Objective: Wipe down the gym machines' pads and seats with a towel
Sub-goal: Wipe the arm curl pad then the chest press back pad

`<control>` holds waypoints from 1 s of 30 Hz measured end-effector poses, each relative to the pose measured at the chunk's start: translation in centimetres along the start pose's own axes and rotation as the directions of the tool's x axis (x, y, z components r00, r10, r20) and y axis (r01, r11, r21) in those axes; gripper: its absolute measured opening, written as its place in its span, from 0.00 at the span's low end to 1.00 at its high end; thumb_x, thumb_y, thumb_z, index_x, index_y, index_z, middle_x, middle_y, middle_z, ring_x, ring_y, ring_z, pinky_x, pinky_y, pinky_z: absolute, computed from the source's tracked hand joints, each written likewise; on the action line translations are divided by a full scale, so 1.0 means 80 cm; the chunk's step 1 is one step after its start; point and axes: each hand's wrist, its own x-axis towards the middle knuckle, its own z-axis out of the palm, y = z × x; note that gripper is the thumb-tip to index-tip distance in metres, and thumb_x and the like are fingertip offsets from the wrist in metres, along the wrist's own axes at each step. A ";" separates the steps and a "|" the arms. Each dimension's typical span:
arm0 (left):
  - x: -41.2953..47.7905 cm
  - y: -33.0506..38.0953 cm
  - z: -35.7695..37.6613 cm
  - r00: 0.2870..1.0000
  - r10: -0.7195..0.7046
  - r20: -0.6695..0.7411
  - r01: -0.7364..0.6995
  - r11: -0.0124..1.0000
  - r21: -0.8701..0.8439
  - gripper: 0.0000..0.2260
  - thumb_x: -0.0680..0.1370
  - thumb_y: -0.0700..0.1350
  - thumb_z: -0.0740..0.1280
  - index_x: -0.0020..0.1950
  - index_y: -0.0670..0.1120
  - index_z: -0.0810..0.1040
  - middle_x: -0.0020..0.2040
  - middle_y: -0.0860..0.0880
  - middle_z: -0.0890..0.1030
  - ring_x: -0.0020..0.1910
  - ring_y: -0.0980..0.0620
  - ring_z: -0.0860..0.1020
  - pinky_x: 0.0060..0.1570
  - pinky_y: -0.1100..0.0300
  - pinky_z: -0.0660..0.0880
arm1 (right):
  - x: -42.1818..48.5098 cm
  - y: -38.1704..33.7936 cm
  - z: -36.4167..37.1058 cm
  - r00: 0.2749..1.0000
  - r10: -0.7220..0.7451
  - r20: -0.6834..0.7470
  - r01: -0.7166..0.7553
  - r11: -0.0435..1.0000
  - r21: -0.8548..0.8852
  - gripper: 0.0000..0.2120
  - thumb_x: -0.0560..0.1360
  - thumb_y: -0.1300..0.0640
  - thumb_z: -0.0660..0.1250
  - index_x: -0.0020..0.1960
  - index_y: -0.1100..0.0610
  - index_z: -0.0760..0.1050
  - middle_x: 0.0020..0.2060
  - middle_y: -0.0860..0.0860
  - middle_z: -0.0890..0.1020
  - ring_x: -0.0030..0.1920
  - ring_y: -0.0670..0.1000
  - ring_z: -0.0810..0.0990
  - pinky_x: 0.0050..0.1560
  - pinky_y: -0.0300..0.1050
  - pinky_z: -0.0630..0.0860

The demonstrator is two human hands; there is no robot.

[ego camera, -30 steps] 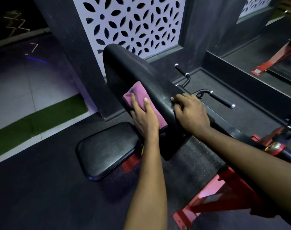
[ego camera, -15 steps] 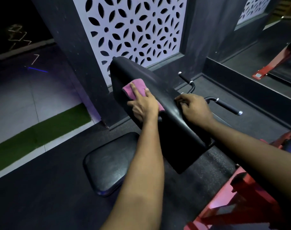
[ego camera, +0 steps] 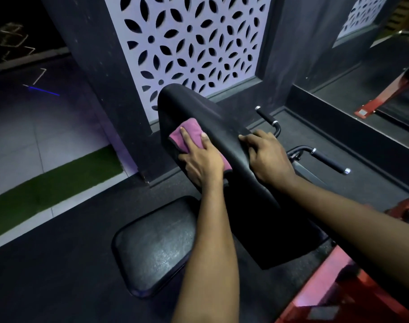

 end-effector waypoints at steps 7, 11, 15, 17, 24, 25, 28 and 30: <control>-0.017 -0.051 0.006 0.998 -0.039 0.051 0.048 0.979 -0.199 0.26 0.81 0.68 0.51 0.79 0.68 0.51 0.69 0.38 0.72 0.62 0.35 0.76 0.61 0.45 0.73 | -0.003 -0.007 -0.002 1.000 0.021 -0.010 -0.022 0.999 -0.025 0.19 0.78 0.61 0.61 0.66 0.52 0.80 0.55 0.50 0.81 0.56 0.55 0.75 0.58 0.47 0.71; -0.065 -0.106 0.021 0.992 -0.070 0.101 0.095 0.959 -0.268 0.25 0.82 0.65 0.53 0.79 0.68 0.53 0.67 0.38 0.75 0.63 0.36 0.76 0.60 0.47 0.72 | -0.005 -0.009 0.001 1.000 0.013 -0.017 -0.014 0.999 -0.052 0.19 0.79 0.61 0.60 0.66 0.52 0.80 0.54 0.50 0.81 0.55 0.55 0.76 0.56 0.48 0.72; -0.036 -0.112 0.032 0.989 -0.126 0.075 0.139 0.968 -0.208 0.25 0.83 0.64 0.52 0.80 0.66 0.53 0.61 0.38 0.78 0.58 0.36 0.77 0.54 0.51 0.70 | -0.003 -0.007 0.003 0.999 0.021 -0.032 -0.022 0.998 -0.059 0.19 0.79 0.60 0.60 0.66 0.51 0.80 0.54 0.50 0.81 0.55 0.55 0.76 0.57 0.48 0.73; -0.016 -0.118 0.036 0.983 -0.164 0.076 0.176 0.965 -0.197 0.25 0.83 0.62 0.53 0.80 0.64 0.54 0.60 0.37 0.78 0.59 0.36 0.77 0.54 0.52 0.69 | -0.002 -0.006 0.004 0.999 0.018 -0.041 -0.020 0.999 -0.050 0.19 0.79 0.60 0.60 0.65 0.51 0.81 0.53 0.50 0.82 0.54 0.55 0.76 0.57 0.47 0.73; -0.010 -0.144 0.038 0.960 -0.241 0.145 0.266 0.945 -0.188 0.25 0.83 0.63 0.53 0.80 0.63 0.55 0.64 0.36 0.78 0.61 0.34 0.77 0.53 0.52 0.70 | -0.004 -0.008 0.004 0.999 0.036 -0.032 -0.038 0.998 -0.057 0.21 0.78 0.57 0.58 0.65 0.49 0.81 0.53 0.48 0.81 0.54 0.55 0.76 0.56 0.52 0.75; -0.024 -0.155 0.040 0.949 -0.265 0.172 0.294 0.941 -0.169 0.26 0.83 0.64 0.53 0.81 0.64 0.54 0.65 0.36 0.78 0.61 0.34 0.77 0.54 0.51 0.71 | -0.005 -0.009 0.004 0.999 0.037 -0.033 -0.039 0.998 -0.057 0.20 0.78 0.56 0.57 0.65 0.49 0.80 0.53 0.48 0.81 0.54 0.55 0.76 0.56 0.52 0.76; -0.076 -0.195 0.046 0.907 -0.323 0.271 0.371 0.917 -0.148 0.27 0.83 0.65 0.52 0.81 0.65 0.50 0.66 0.35 0.77 0.61 0.34 0.77 0.52 0.53 0.70 | -0.005 -0.008 0.003 0.999 0.032 -0.032 -0.034 0.998 -0.060 0.19 0.79 0.56 0.57 0.65 0.49 0.81 0.53 0.48 0.81 0.53 0.54 0.76 0.56 0.52 0.76; -0.093 -0.213 0.050 0.890 -0.339 0.304 0.398 0.904 -0.157 0.27 0.83 0.65 0.52 0.81 0.64 0.49 0.69 0.37 0.75 0.63 0.35 0.77 0.52 0.54 0.69 | -0.004 -0.007 0.004 0.999 0.035 -0.030 -0.036 0.998 -0.057 0.19 0.79 0.56 0.58 0.65 0.49 0.80 0.54 0.47 0.81 0.54 0.54 0.76 0.57 0.51 0.76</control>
